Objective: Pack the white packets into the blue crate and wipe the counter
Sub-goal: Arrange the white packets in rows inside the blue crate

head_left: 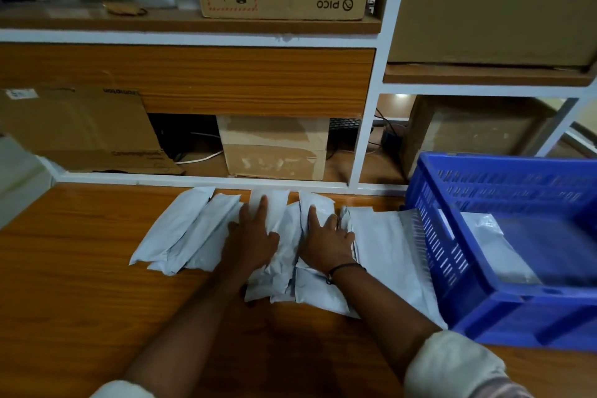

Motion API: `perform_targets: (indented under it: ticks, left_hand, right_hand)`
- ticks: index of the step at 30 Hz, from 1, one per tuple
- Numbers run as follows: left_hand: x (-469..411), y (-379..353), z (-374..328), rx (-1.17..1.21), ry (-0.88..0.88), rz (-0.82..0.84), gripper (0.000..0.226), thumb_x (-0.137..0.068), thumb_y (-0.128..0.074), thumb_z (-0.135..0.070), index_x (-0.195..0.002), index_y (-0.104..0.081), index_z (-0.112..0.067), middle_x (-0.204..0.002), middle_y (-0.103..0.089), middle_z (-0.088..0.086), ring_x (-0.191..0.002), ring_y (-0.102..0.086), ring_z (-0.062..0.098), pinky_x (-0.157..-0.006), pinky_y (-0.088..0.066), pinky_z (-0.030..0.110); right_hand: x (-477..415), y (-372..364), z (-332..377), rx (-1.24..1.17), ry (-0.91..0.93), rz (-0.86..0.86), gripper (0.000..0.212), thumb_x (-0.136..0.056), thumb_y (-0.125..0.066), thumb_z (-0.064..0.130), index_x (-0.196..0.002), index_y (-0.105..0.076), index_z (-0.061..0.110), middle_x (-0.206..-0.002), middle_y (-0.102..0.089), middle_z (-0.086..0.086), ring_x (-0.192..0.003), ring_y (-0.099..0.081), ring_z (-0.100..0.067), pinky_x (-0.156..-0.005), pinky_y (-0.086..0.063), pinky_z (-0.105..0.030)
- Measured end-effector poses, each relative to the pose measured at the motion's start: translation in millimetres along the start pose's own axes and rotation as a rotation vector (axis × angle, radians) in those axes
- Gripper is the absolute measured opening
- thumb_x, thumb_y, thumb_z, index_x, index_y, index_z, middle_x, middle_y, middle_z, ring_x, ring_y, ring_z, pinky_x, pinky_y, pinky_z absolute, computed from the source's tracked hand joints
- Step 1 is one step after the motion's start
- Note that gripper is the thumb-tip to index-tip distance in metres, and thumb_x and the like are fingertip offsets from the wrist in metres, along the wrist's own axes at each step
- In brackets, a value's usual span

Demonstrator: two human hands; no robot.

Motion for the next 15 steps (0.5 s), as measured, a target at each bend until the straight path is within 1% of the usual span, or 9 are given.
perform_targets:
  ticks: [3,6,8,10,12,15]
  left_hand:
    - [-0.8,30.6,-12.6,0.025,0.006,-0.083,0.082,-0.099,-0.048,-0.045,-0.159,0.007,-0.037,-0.167,0.000,0.009,-0.148,-0.019,0.044,-0.117,-0.027,0.055]
    - [0.0,62.7,-40.0,0.050,0.004,-0.139,0.081,-0.099,-0.049,-0.045,-0.160,0.004,-0.035,-0.167,-0.004,0.010,-0.146,-0.024,0.044,-0.114,-0.032,0.054]
    - [3.8,76.8,-64.0,0.068,0.002,-0.169,0.080,-0.099,-0.050,-0.046,-0.160,0.001,-0.036,-0.167,-0.007,0.009,-0.146,-0.026,0.042,-0.112,-0.034,0.054]
    - [9.7,84.9,-94.4,0.084,0.000,-0.199,0.078,-0.099,-0.049,-0.045,-0.160,0.000,-0.037,-0.167,-0.008,0.008,-0.145,-0.027,0.043,-0.110,-0.036,0.052]
    - [15.4,86.2,-132.1,0.075,-0.015,-0.215,0.078,-0.100,-0.048,-0.045,-0.160,0.001,-0.037,-0.167,-0.006,0.008,-0.145,-0.025,0.045,-0.111,-0.035,0.052]
    - [24.6,73.5,-191.4,0.096,-0.014,-0.191,0.077,-0.100,-0.046,-0.045,-0.160,0.001,-0.037,-0.167,-0.005,0.009,-0.145,-0.021,0.049,-0.112,-0.032,0.052]
  right_hand:
    - [1.3,22.8,2.5,-0.029,0.008,0.020,0.079,-0.097,-0.046,0.045,-0.158,0.003,0.035,-0.163,-0.006,-0.020,-0.146,-0.017,-0.049,-0.114,-0.014,-0.064]
    - [4.7,75.3,1.5,-0.062,0.055,-0.079,0.078,-0.095,-0.047,0.035,-0.158,0.000,0.037,-0.164,-0.003,-0.017,-0.140,-0.027,-0.049,-0.111,-0.024,-0.062]
    - [7.7,113.0,-5.9,-0.086,0.092,-0.125,0.080,-0.094,-0.049,0.028,-0.158,-0.001,0.037,-0.165,0.001,-0.016,-0.142,-0.023,-0.050,-0.111,-0.030,-0.061]
    - [10.6,146.2,-23.0,-0.080,0.116,-0.145,0.080,-0.095,-0.047,0.025,-0.158,0.001,0.037,-0.166,0.004,-0.015,-0.145,-0.016,-0.050,-0.111,-0.032,-0.061]
    - [14.7,177.0,-49.4,-0.018,0.143,-0.194,0.078,-0.098,-0.045,0.027,-0.159,0.003,0.036,-0.166,0.006,-0.015,-0.145,-0.015,-0.050,-0.109,-0.033,-0.062]
    - [26.3,211.9,-107.2,0.039,0.166,-0.230,0.071,-0.101,-0.041,0.033,-0.159,0.000,0.034,-0.166,0.008,-0.012,-0.145,-0.014,-0.051,-0.106,-0.032,-0.062]
Point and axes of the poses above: each hand's wrist, its own x-axis away from the middle knuckle, its own y-axis out of the back of the hand, z = x × y, the point moved 9 cm from there along -x, towards the middle knuckle
